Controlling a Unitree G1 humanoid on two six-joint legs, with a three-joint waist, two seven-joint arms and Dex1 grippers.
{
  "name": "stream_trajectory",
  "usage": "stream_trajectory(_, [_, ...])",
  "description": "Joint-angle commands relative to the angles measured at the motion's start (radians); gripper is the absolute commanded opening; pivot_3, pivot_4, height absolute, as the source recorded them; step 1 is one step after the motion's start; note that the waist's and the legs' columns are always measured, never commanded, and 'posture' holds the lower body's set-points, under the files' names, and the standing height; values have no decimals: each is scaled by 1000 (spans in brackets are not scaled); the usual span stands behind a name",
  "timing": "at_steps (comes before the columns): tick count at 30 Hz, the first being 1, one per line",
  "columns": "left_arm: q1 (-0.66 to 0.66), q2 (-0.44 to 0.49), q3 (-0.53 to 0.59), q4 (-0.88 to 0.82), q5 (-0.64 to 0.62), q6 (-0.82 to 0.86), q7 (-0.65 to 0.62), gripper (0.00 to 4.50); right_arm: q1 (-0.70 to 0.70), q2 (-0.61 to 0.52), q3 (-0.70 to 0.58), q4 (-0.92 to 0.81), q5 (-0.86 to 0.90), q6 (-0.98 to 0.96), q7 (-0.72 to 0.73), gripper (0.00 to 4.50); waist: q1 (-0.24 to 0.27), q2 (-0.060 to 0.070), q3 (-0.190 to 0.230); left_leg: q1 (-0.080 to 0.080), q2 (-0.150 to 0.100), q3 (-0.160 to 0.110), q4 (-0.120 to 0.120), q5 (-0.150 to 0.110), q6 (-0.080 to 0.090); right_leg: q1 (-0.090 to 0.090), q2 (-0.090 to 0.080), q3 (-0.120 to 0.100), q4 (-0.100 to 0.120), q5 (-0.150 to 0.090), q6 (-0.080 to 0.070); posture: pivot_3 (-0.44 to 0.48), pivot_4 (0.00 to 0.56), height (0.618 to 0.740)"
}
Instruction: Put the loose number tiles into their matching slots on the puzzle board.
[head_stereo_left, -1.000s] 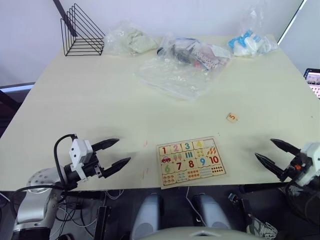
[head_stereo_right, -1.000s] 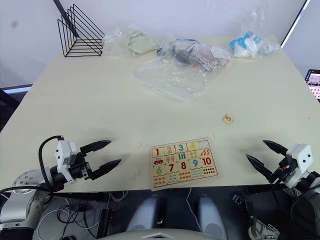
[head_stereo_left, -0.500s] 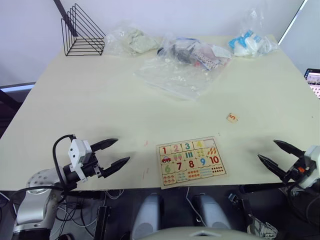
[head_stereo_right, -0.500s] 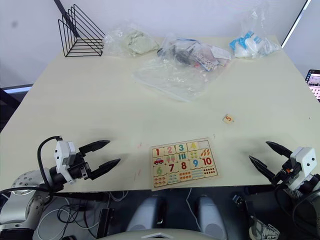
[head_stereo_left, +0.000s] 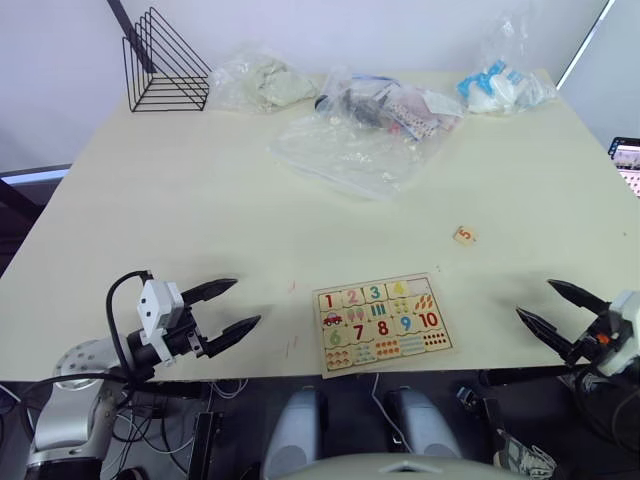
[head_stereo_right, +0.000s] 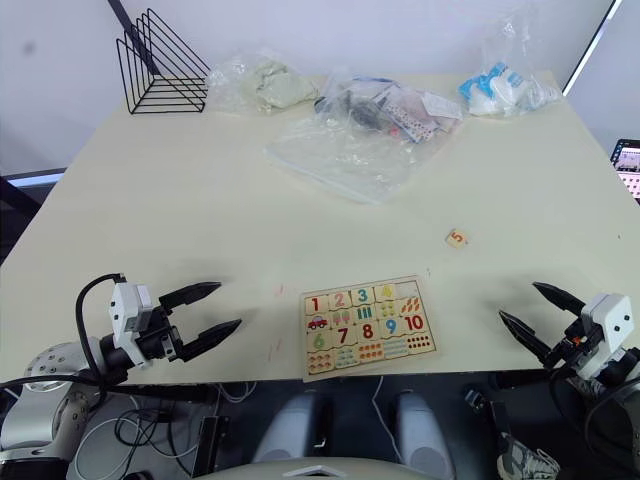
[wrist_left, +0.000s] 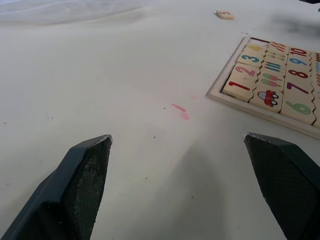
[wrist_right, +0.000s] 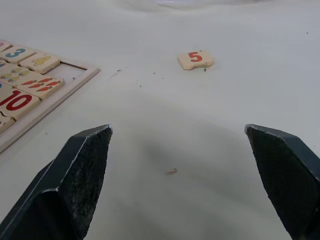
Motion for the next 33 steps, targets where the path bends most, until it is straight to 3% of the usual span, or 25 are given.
stream_trajectory(1, [5, 0, 30, -25, -20, -16, -3, 4500, -5, -6, -19, -11, 14, -19, 5, 4461, 0, 0, 0, 0, 0, 0, 0, 0, 0, 0, 0, 0, 0, 0, 0, 0, 150, 740])
stream_trajectory(10, [-7, 4, 27, -14, -16, -26, -13, 4500, -29, 5, -16, 10, 13, -28, -6, 4461, 0, 0, 0, 0, 0, 0, 0, 0, 0, 0, 0, 0, 0, 0, 0, 0, 150, 740])
stream_trajectory(16, [-54, 17, -6, 10, -11, -41, -80, 4500, -102, 16, 17, -3, -22, 3, -86, 4461, 0, 0, 0, 1, 0, 0, 0, 0, 0, 0, 0, 0, 0, 0, 0, 0, 150, 740])
stream_trajectory(26, [-198, 65, -59, 126, -6, -62, -249, 4500, -335, -28, 144, 43, -63, 196, -172, 4461, -1, 0, 0, 1, -1, 1, 0, 0, 0, 0, 1, 0, 0, 0, 0, 0, 150, 740])
stream_trajectory(33, [-289, 78, -97, 168, -14, -57, -348, 4500, -511, -68, 260, 149, -124, 294, -145, 4461, -1, 0, 0, 0, -1, 0, 0, 0, 0, 0, 1, 0, 0, 0, 0, 0, 150, 740])
